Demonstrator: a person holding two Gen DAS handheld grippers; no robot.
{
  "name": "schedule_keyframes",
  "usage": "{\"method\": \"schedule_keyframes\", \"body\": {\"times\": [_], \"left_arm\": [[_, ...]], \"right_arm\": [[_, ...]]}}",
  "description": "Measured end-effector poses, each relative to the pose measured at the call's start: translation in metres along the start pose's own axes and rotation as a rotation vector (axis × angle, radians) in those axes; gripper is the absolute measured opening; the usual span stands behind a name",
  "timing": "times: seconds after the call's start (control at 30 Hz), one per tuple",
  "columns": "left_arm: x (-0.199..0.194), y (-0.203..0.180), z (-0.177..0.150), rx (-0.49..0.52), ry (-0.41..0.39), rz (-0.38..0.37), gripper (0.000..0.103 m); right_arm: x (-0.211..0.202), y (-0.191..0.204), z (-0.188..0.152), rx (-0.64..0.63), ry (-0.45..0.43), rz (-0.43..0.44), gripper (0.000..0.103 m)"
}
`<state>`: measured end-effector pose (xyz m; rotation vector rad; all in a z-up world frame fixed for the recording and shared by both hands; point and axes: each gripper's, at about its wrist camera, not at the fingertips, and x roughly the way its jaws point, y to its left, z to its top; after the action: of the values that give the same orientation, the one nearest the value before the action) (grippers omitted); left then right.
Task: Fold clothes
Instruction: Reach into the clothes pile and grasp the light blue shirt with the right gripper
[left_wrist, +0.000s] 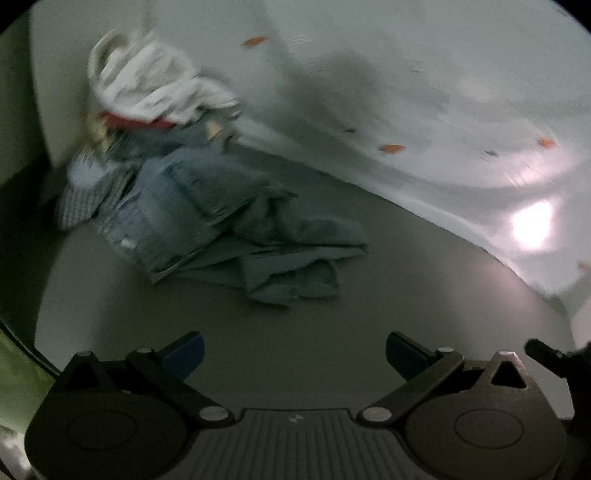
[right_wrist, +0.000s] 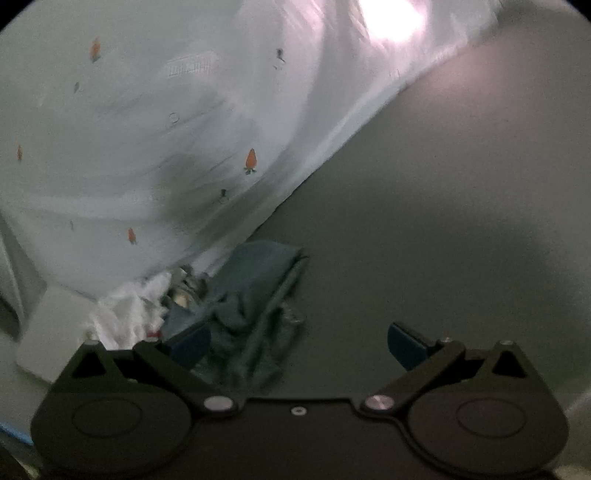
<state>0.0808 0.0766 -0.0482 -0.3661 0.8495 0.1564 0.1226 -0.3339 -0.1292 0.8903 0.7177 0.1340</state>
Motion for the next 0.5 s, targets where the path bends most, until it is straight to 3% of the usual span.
{"method": "schedule_keyframes", "body": {"times": [0.1, 0.23, 0.37, 0.5], "left_arm": [[0.029, 0.044, 0.023, -0.077, 0.023, 0.010, 0.103], [0.074, 0.104, 0.053, -0.168, 0.056, 0.006, 0.103], [0.119, 0.148, 0.082, -0.204, 0.088, 0.017, 0.102], [0.160, 0.181, 0.106, -0.219, 0.130, 0.018, 0.097]], "right_arm": [[0.040, 0.011, -0.013, 0.139, 0.042, 0.025, 0.102], [0.092, 0.032, -0.026, 0.253, 0.088, 0.060, 0.092], [0.149, 0.043, -0.037, 0.434, 0.118, 0.100, 0.084], [0.184, 0.056, -0.039, 0.493, 0.107, 0.071, 0.075]]}}
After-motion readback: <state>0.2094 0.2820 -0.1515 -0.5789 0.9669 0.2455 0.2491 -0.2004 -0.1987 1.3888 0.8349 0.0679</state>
